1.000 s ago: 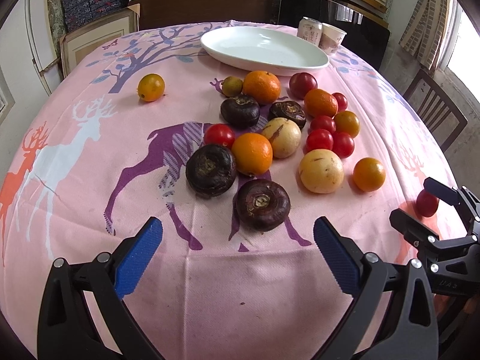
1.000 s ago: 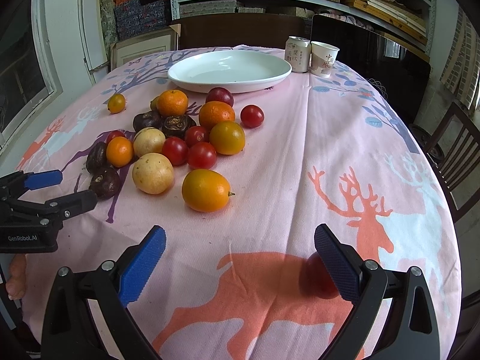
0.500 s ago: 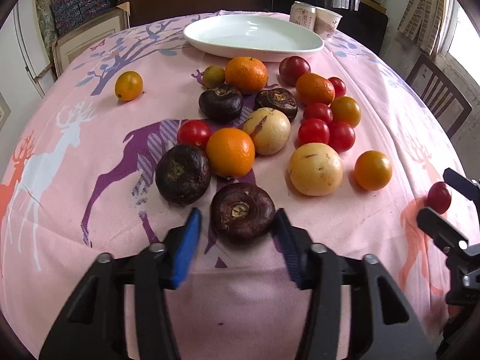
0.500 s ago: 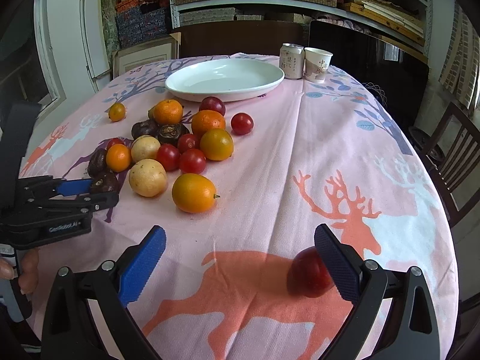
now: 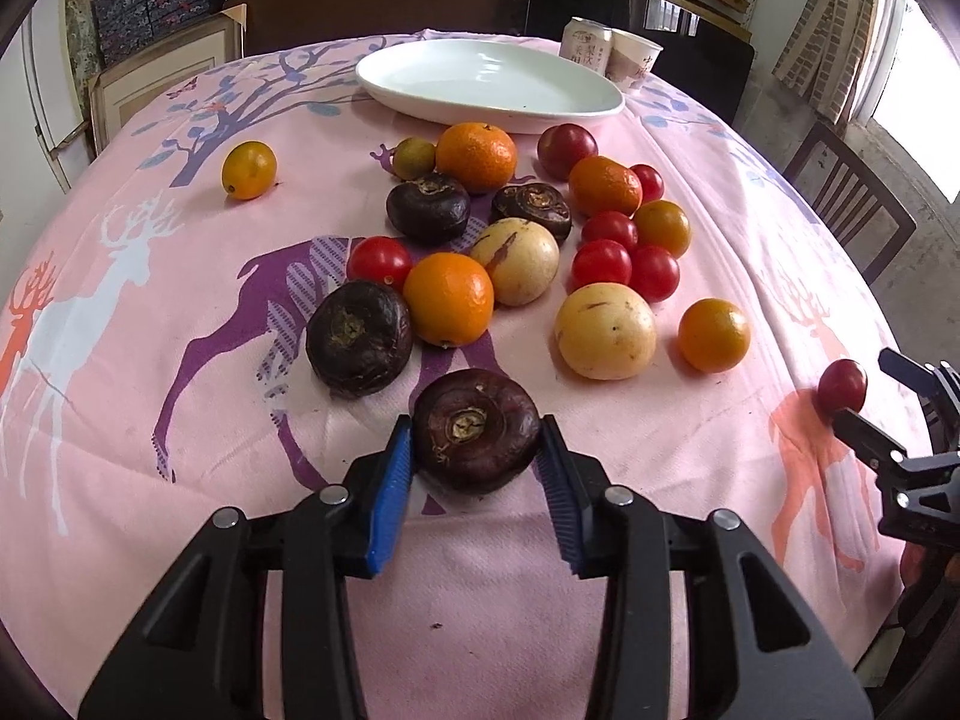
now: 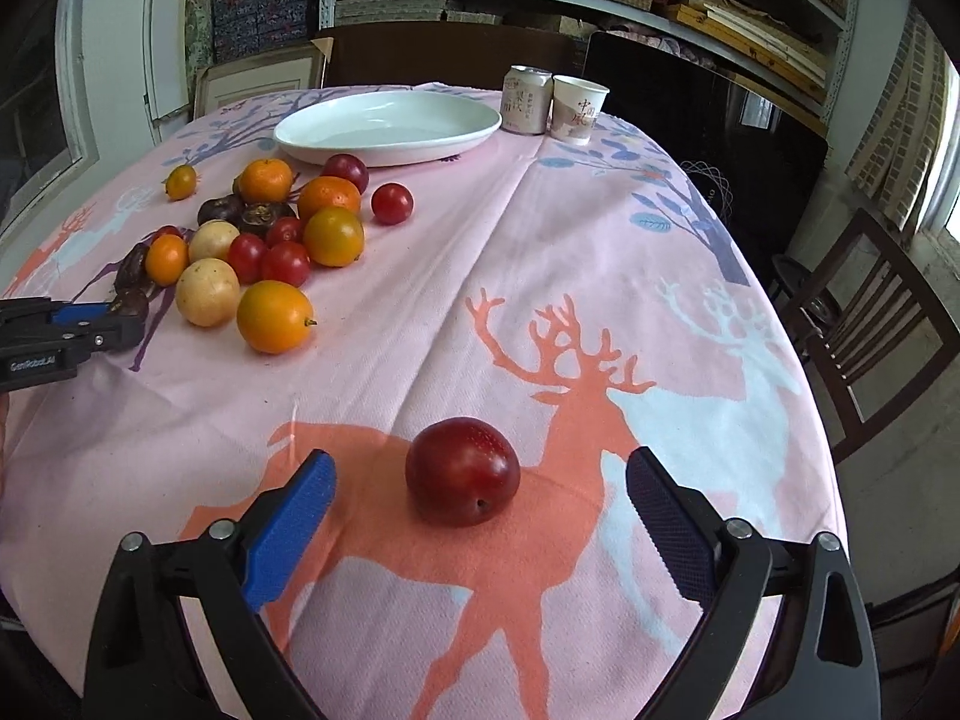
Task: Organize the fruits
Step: 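Grasp a dark mangosteen with the left tool while the right tool grasps a red plum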
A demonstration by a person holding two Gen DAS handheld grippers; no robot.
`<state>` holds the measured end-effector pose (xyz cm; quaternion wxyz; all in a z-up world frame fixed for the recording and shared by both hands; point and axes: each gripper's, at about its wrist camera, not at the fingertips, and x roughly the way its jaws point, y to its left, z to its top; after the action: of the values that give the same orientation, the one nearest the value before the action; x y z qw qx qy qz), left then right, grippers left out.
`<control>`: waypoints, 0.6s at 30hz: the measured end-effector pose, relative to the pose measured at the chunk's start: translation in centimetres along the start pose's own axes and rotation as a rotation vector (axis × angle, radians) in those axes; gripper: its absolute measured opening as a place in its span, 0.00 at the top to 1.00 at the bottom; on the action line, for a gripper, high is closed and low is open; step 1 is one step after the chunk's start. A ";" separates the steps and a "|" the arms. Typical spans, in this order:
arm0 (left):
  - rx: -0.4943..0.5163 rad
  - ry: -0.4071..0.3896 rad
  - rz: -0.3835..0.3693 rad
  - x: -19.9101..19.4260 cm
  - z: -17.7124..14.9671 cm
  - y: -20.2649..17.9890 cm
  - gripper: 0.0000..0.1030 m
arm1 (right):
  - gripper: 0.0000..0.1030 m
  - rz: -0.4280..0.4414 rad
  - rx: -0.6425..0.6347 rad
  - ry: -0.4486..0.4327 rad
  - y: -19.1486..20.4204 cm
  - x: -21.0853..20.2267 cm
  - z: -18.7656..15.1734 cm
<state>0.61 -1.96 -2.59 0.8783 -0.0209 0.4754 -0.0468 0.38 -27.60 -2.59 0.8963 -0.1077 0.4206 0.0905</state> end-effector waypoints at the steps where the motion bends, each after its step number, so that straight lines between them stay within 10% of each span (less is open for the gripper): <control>1: 0.001 -0.004 -0.001 -0.2 -0.1 0.1 0.61 | 0.30 -0.002 -0.004 0.024 0.2 0.6 0.2; 3: -0.003 -0.010 0.003 -0.5 -0.2 0.4 0.61 | 0.61 0.012 0.009 0.073 0.4 1.9 0.3; 18: 0.074 -0.125 -0.038 -4.9 4.6 1.2 0.61 | 0.62 0.264 0.048 -0.110 1.2 -0.7 8.8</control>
<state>1.87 -0.29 3.94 0.9055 -0.0003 0.4170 -0.0794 6.09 -24.08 3.31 0.9006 -0.0250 0.3834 0.2033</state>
